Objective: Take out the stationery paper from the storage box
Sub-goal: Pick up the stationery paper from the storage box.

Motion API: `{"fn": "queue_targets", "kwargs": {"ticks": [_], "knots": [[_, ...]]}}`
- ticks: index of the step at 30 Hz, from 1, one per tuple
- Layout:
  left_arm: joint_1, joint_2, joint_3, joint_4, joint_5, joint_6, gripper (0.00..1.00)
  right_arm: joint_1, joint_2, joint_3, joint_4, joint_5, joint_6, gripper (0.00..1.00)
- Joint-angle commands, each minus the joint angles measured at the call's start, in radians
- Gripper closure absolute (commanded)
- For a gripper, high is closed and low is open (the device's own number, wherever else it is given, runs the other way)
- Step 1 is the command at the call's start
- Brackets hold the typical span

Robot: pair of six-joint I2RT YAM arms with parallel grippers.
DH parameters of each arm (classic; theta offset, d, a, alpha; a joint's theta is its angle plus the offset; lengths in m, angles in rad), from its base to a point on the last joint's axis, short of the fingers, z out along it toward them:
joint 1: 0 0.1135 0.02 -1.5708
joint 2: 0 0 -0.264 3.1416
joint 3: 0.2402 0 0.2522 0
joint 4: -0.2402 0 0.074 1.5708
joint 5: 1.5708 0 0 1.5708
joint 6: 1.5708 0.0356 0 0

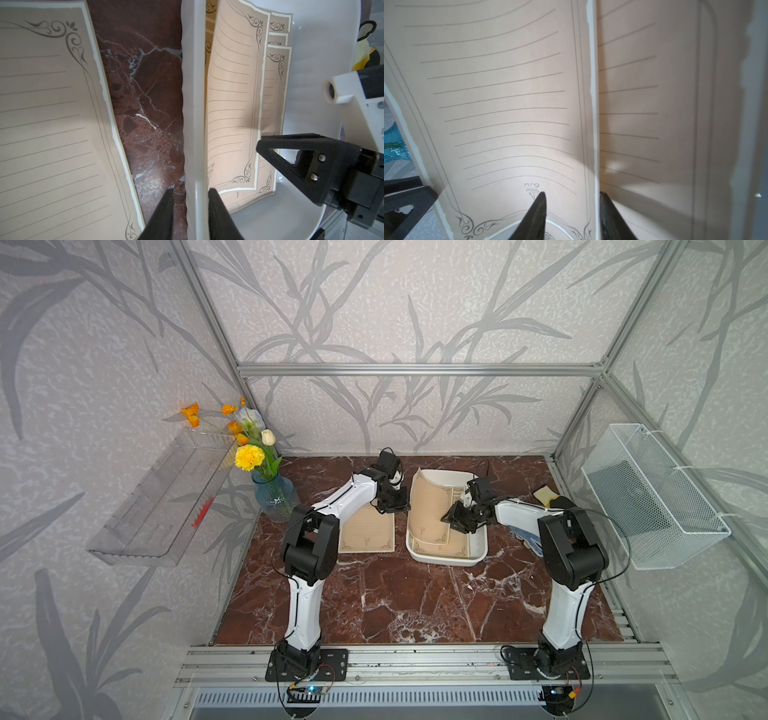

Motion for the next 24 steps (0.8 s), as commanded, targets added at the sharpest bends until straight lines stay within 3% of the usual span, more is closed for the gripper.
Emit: {"fn": "queue_targets", "kwargs": {"ticks": [1, 4, 7, 16, 20, 24], "knots": [[-0.007, 0.009, 0.029, -0.030, 0.002, 0.020, 0.74, -0.002, 0.009, -0.012, 0.016, -0.008, 0.001, 0.59], [-0.008, 0.008, 0.030, -0.030, 0.000, 0.020, 0.75, -0.002, 0.009, -0.021, 0.028, -0.003, 0.006, 0.61], [-0.008, 0.008, 0.029, -0.034, -0.004, 0.021, 0.75, -0.004, 0.006, -0.034, 0.060, -0.011, 0.014, 0.75], [-0.008, 0.006, 0.024, -0.037, -0.010, 0.018, 0.75, -0.013, 0.004, -0.056, 0.122, -0.029, 0.035, 0.78], [-0.008, 0.004, 0.025, -0.036, -0.005, 0.014, 0.75, -0.023, 0.010, -0.065, 0.142, -0.041, 0.042, 1.00], [-0.005, -0.022, 0.034, -0.036, -0.014, 0.017, 0.72, -0.030, -0.032, -0.058, 0.094, -0.018, 0.012, 1.00]]}}
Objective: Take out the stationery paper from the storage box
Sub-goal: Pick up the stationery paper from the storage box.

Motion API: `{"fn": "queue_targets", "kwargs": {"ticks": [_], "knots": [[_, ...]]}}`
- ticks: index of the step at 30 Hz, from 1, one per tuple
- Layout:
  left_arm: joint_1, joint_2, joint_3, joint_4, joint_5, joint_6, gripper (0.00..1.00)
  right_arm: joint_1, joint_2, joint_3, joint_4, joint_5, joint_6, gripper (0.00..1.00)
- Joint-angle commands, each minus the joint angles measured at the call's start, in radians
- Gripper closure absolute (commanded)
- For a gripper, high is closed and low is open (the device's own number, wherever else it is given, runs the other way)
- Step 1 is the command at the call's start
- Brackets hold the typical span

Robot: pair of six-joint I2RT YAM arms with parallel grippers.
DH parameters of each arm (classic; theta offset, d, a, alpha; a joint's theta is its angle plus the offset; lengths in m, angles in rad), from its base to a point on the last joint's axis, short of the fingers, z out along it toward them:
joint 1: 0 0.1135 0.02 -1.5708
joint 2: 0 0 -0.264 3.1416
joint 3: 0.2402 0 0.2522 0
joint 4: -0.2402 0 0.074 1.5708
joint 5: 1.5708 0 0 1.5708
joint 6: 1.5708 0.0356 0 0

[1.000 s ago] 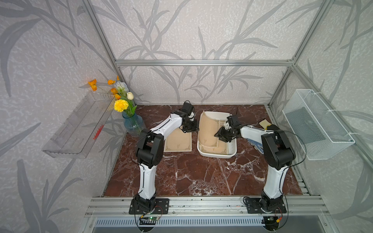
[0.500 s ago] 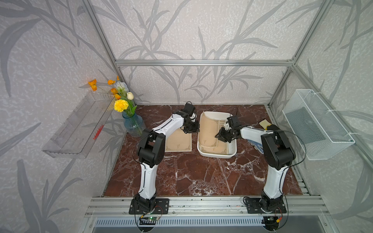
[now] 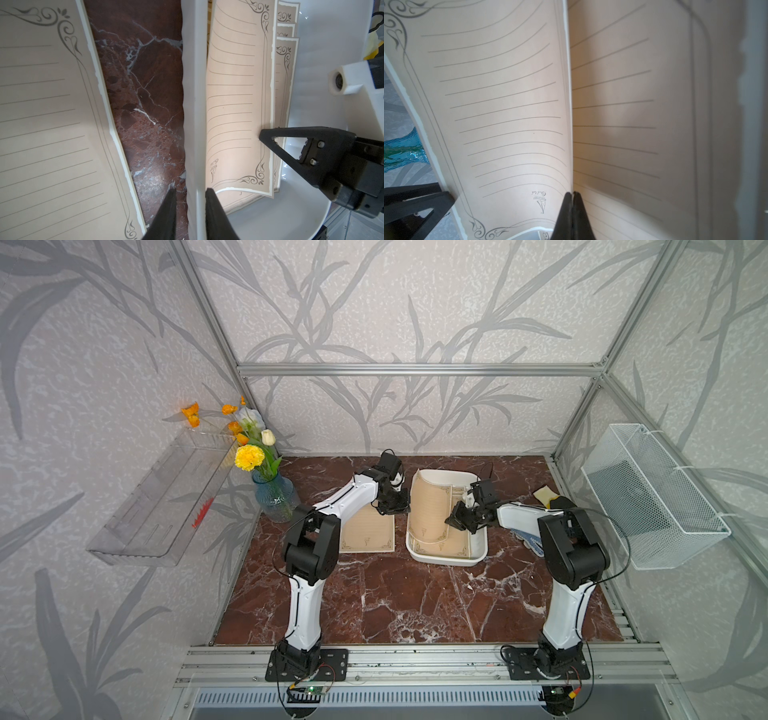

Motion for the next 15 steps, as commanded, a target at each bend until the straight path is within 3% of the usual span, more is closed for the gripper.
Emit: {"fn": "queue_targets", "kwargs": {"ticks": [1, 7, 11, 15], "knots": [[0.002, -0.038, 0.042, -0.027, -0.025, 0.015, 0.68, -0.007, -0.053, 0.016, -0.050, 0.009, -0.051, 1.00], [0.042, -0.150, 0.074, -0.012, -0.057, 0.021, 0.53, 0.003, -0.222, 0.138, -0.202, 0.007, -0.205, 1.00], [0.083, -0.244, 0.043, 0.065, -0.011, 0.025, 0.51, 0.043, -0.296, 0.310, -0.389, 0.026, -0.431, 1.00], [0.136, -0.368, -0.075, 0.276, 0.090, 0.005, 0.50, 0.133, -0.318, 0.561, -0.620, 0.141, -0.697, 1.00]]}}
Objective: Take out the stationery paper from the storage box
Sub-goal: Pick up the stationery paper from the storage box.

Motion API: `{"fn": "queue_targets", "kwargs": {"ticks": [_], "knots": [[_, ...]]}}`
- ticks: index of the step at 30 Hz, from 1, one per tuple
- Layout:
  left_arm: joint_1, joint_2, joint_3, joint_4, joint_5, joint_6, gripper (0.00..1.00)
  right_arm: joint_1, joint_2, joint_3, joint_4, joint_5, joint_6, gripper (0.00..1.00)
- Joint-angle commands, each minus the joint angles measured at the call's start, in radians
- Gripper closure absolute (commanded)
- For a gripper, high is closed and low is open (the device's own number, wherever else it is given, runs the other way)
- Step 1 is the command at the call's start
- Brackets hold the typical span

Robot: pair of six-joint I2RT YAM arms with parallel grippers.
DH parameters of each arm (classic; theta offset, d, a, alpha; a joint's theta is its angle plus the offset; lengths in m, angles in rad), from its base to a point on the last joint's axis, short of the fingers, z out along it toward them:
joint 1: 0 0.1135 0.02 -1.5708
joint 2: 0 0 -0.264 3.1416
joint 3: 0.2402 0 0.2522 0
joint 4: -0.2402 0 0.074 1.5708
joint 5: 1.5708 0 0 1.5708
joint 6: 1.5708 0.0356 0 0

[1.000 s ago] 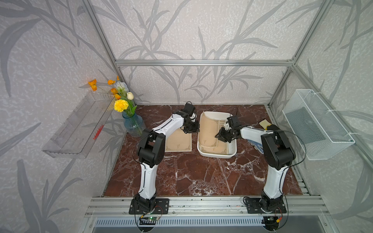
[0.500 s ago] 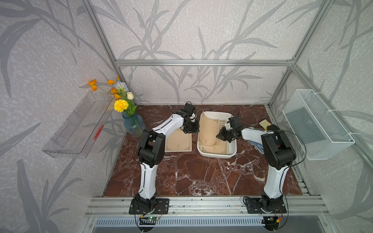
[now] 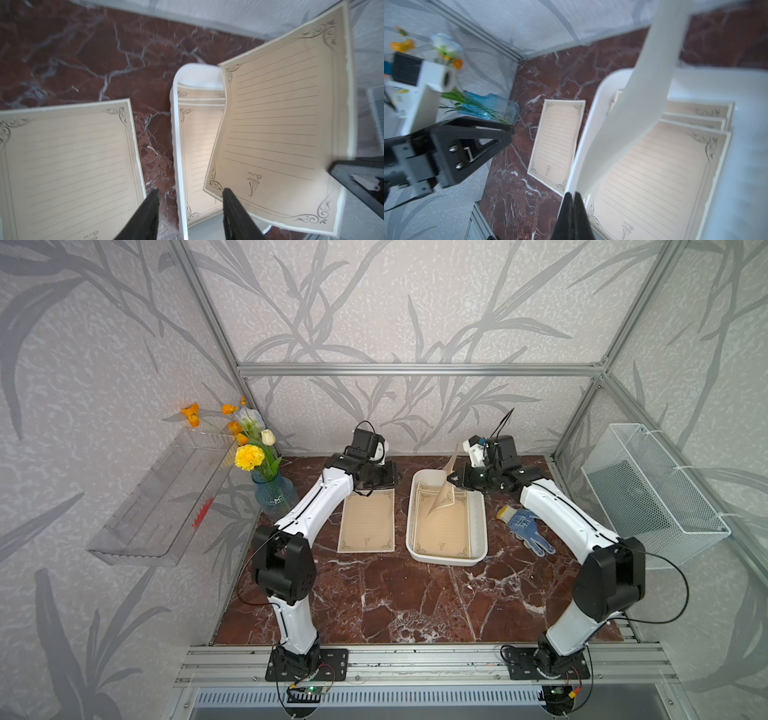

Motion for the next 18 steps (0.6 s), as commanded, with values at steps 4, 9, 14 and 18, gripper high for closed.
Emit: {"fn": "queue_targets", "kwargs": {"ticks": [4, 9, 14, 18], "knots": [[0.076, -0.182, -0.178, 0.397, 0.214, -0.043, 0.43, 0.172, -0.103, 0.212, -0.264, 0.217, -0.481, 1.00], [0.106, -0.236, -0.251, 0.672, 0.438, -0.152, 0.39, 0.263, -0.254, 0.175, -0.174, 0.196, -0.673, 1.00], [0.108, -0.260, -0.318, 0.976, 0.637, -0.349, 0.38, 0.266, -0.384, 0.093, -0.098, 0.148, -0.741, 1.00], [0.108, -0.310, -0.371, 1.086, 0.708, -0.433, 0.38, 0.266, -0.450, 0.058, -0.100, 0.207, -0.763, 1.00]]}}
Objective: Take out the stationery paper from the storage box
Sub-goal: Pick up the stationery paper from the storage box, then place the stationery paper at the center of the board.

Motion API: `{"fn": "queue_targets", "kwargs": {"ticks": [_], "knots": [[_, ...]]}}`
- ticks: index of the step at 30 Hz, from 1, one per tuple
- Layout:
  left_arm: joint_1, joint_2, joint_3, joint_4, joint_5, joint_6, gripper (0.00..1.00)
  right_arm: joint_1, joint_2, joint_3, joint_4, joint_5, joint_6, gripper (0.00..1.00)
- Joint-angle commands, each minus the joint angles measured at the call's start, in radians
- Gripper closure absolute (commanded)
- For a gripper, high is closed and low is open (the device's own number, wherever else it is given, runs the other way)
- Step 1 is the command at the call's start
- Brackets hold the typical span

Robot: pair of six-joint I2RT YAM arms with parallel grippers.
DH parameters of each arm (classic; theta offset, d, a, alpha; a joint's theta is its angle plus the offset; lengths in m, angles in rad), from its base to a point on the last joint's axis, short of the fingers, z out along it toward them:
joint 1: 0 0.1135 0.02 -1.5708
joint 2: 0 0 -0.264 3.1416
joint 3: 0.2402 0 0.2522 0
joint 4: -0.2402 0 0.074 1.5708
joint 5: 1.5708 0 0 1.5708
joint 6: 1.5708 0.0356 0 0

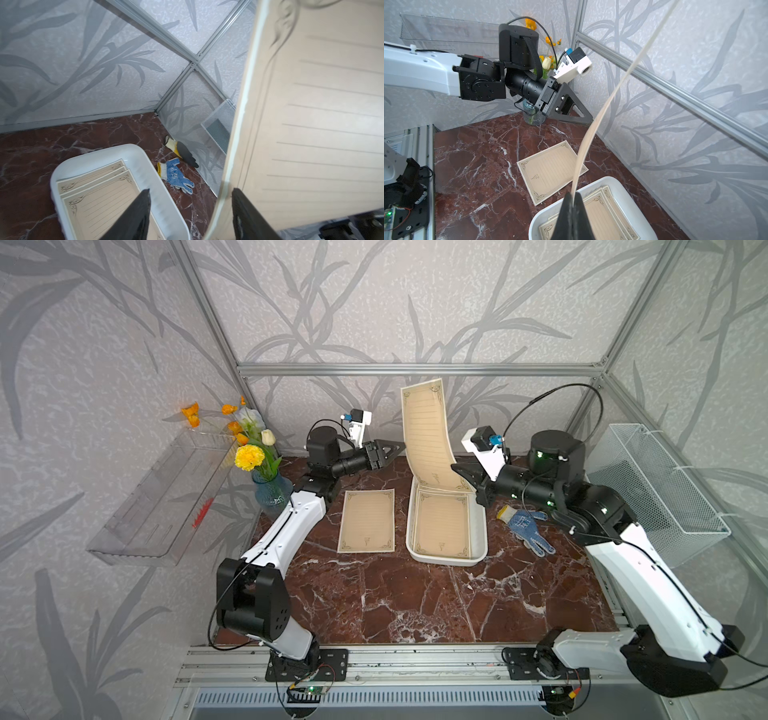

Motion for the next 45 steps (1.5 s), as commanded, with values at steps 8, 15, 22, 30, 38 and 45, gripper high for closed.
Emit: {"fn": "queue_targets", "kwargs": {"ticks": [8, 15, 22, 30, 38, 45], "knots": [[-0.001, -0.230, -0.179, 0.414, 0.170, -0.133, 0.34, -0.043, -0.146, -0.127, 0.120, -0.055, 0.063, 1.00], [-0.023, -0.299, -0.221, 0.443, 0.173, -0.125, 0.52, -0.149, -0.217, -0.229, 0.287, -0.280, 0.285, 1.00], [-0.040, -0.366, -0.250, 0.488, 0.147, -0.129, 0.66, -0.245, -0.244, -0.332, 0.458, -0.423, 0.492, 1.00], [-0.109, -0.384, -0.184, 0.244, 0.148, 0.048, 0.71, -0.255, -0.242, -0.385, 0.558, -0.502, 0.602, 1.00], [-0.113, -0.446, -0.177, 0.112, 0.067, 0.153, 1.00, -0.256, -0.258, -0.428, 0.609, -0.526, 0.654, 1.00], [-0.054, -0.415, -0.065, -0.205, 0.069, 0.281, 1.00, -0.256, -0.277, -0.441, 0.558, -0.457, 0.636, 0.00]]}}
